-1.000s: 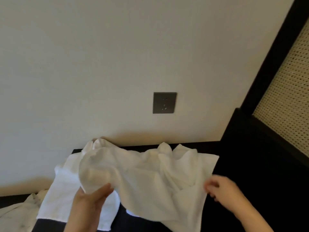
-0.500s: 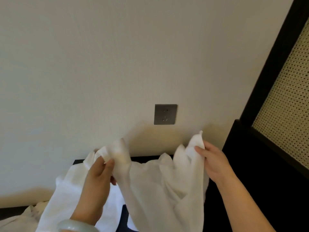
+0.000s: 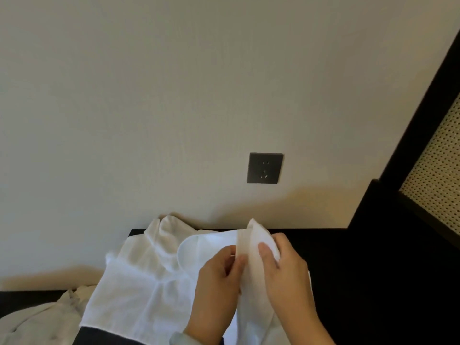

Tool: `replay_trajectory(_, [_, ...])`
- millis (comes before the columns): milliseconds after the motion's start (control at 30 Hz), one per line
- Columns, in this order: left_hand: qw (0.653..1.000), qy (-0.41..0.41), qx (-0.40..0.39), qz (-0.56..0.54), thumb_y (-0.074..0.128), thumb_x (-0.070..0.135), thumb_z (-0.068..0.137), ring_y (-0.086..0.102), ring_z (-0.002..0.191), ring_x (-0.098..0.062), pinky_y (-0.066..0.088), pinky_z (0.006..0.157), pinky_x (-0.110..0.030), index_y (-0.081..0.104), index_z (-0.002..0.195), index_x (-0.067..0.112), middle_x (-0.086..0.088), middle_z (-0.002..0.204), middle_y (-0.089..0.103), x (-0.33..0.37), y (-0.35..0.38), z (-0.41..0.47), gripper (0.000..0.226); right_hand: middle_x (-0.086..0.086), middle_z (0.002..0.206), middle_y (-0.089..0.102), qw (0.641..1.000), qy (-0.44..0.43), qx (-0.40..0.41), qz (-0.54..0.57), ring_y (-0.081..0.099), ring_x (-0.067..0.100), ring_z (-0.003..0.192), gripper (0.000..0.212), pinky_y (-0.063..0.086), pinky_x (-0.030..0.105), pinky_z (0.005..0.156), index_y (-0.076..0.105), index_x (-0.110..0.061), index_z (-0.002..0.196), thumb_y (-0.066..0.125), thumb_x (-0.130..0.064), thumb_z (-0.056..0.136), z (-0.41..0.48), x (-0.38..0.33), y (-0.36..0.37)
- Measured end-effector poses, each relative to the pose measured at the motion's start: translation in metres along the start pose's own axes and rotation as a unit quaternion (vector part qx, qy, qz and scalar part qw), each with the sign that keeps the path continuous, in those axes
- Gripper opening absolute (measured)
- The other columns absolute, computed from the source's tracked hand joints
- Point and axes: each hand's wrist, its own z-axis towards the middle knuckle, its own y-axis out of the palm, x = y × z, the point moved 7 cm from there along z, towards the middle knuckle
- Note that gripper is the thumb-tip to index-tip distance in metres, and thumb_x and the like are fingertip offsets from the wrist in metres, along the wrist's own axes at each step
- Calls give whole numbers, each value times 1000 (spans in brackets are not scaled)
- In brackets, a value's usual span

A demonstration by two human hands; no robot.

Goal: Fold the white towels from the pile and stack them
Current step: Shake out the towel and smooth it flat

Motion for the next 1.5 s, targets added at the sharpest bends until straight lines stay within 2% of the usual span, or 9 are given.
replay_trajectory(200, [992,94,57,66,48,37,99,62,76,3,44,68,-10,65,101,45,20,83,69,28,-11,-12,18,-18,75,43,973,-24,20,-229,43,2,63,8,27,16,51,36,-33,98,42,-37,101,-1,-16,-11])
replay_trajectory(300, [982,135,14,132,46,37,101,59,83,9,43,74,-10,61,116,51,21,90,69,37,2,-16,25,-12,83,59,999,23,-34,-29,56,4,74,9,38,18,57,53,-26,93,50,-31,100,5,-8,-1])
replay_trajectory(400, [970,158,5,183,44,34,103,58,84,13,43,77,-5,52,131,49,20,98,69,39,2,-17,34,-3,93,70,981,44,-88,170,66,11,82,16,49,19,63,67,-25,109,53,-22,100,1,-7,4])
replay_trajectory(567, [953,189,24,237,45,31,102,56,76,7,39,71,-2,57,131,40,16,92,69,38,1,-21,32,2,108,67,992,-12,-80,94,66,20,87,31,49,15,60,55,-24,132,47,-21,103,-1,-5,-2])
replay_trajectory(700, [936,223,-20,271,42,30,102,59,86,0,45,78,-12,59,127,38,16,97,68,35,3,-20,32,-2,90,72,978,-75,-177,82,71,11,77,49,53,14,70,42,-48,137,51,-16,100,-7,-9,0])
replay_trajectory(867, [921,231,-41,311,42,29,102,48,84,-4,37,72,-19,61,124,36,11,95,65,34,-1,-17,30,4,91,76,951,-56,-271,141,73,16,82,41,57,25,76,55,-26,124,56,3,94,-13,-3,4])
replay_trajectory(1133, [951,81,40,296,50,11,90,52,71,0,40,61,-9,51,98,29,12,87,60,2,-39,-4,19,14,81,75,949,-91,-54,297,73,29,73,23,60,30,67,68,-7,92,53,10,93,26,-22,-54])
replay_trajectory(1300, [950,-27,67,302,56,11,86,59,62,-11,52,62,-31,49,81,20,1,69,62,-21,-93,16,12,9,82,76,908,-143,82,385,74,27,78,20,61,30,78,67,-11,93,56,6,92,62,-42,-148])
replay_trajectory(1500, [994,-95,34,-47,54,-4,94,60,40,-21,51,40,-26,59,88,4,-17,56,66,27,-122,48,11,14,89,76,903,-191,67,378,75,27,83,16,59,25,78,72,-15,94,71,-13,78,64,-54,-191])
